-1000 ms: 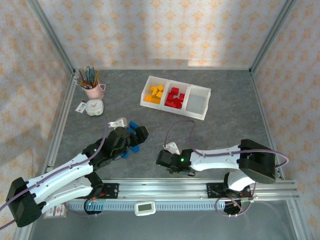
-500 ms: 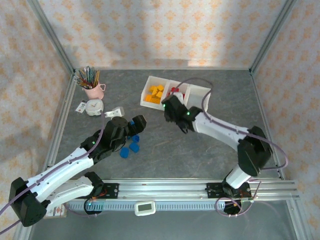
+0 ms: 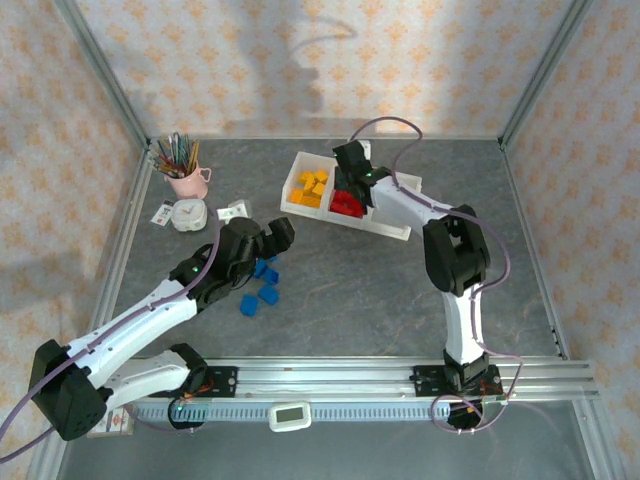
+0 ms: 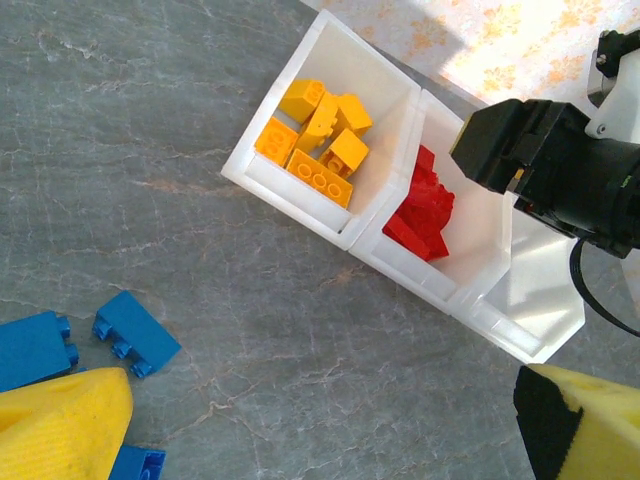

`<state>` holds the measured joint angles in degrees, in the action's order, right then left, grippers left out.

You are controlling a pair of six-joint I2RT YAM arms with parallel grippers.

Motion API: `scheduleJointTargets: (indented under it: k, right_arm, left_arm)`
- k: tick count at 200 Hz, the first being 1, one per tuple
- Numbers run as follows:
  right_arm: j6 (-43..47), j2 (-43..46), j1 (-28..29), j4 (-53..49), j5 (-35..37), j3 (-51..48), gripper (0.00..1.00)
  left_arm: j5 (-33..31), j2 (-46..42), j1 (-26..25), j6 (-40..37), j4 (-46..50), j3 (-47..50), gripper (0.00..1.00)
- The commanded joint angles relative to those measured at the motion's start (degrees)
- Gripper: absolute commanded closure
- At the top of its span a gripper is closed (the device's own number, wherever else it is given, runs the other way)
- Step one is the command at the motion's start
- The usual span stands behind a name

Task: Sort the legos into containers by color
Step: Place the lego in the container, then pick up the lego from the bottom-center of the table.

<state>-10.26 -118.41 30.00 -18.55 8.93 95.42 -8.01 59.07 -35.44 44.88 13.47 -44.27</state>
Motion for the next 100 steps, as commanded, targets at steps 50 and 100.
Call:
scheduleJointTargets:
  k: [50,100]
  right_arm:
    - [-0.87,14.35,7.4,2.64,-3.77,-13.31,0.32]
    - [-4.24,21.42,16.68,2.74,-4.6,-23.16,0.27]
  left_arm:
    - [-1.65,-3.76,0.99,-0.07,0.2,0.09,0.01]
    - [-3.56,-10.82,1.06,0.89,8.2,2.81,0.01]
